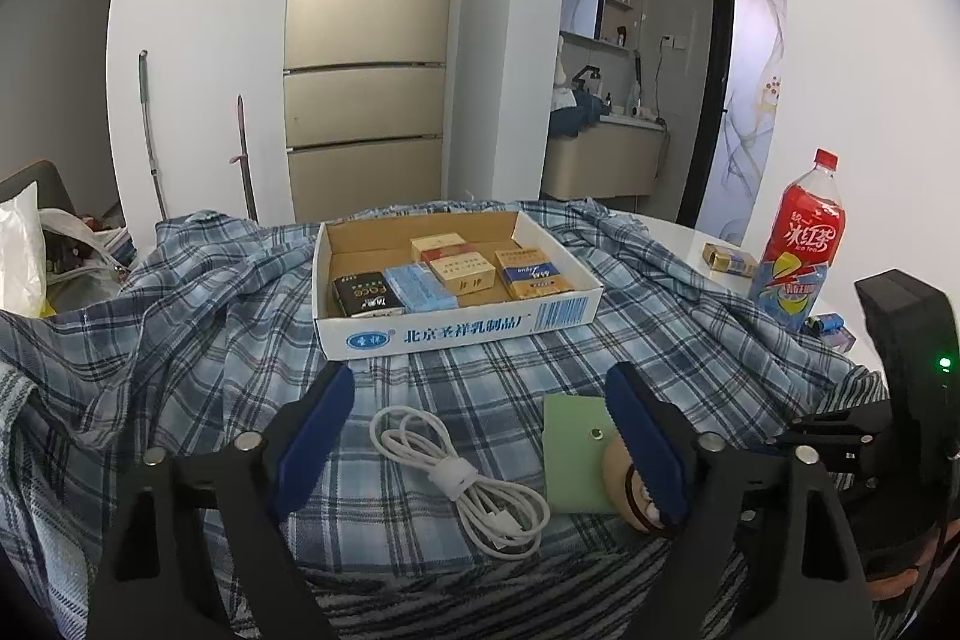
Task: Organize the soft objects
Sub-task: 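Grasp the pink-eared plush toy with the right gripper, then lift the plush toy with the right gripper while the left gripper grasps the tan wooden disc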
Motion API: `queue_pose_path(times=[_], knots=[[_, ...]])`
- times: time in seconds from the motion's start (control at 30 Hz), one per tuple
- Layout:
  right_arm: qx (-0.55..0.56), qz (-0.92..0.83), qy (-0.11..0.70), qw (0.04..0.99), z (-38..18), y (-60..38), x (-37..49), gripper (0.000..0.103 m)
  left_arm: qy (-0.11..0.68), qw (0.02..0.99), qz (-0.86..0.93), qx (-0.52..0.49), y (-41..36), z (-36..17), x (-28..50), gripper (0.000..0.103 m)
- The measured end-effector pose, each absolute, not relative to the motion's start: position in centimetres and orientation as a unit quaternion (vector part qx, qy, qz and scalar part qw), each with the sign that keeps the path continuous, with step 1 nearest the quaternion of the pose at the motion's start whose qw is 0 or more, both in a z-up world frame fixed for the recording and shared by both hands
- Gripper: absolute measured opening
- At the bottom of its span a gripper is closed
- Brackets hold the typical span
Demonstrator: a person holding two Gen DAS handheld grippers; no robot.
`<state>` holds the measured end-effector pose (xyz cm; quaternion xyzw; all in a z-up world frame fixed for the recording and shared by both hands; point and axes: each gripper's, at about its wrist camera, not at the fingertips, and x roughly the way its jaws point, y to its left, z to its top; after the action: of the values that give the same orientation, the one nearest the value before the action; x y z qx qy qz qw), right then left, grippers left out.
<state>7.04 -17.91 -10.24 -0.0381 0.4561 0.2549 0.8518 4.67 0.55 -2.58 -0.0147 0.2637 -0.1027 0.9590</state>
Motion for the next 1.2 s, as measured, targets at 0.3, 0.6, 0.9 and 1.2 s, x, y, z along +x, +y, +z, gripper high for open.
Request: queue_pose_path(times=[0.3,0.6,0.9,1.2], knots=[[-0.022,0.254,0.385,0.887,-7.9,-19.3,5.6,0.031,0.292,0.951,-0.101,-0.027,1.0,-3.4,5.7,0.085],[-0.065,0.203,0.307,0.928,-4.3,-21.5,6.4,0.031,0.292,0.949,-0.118,-0.007,0.0,-3.5,5.4,0.077],[-0.043,0.146,0.34,0.928,-6.1,-24.4,8.1,0.031,0.318,0.929,-0.173,0.077,-4.0,-4.3,5.4,0.078],[-0.007,0.151,0.412,0.899,-9.2,-26.2,9.9,0.031,0.384,0.89,-0.205,0.133,-7.8,-6.2,7.3,0.078]])
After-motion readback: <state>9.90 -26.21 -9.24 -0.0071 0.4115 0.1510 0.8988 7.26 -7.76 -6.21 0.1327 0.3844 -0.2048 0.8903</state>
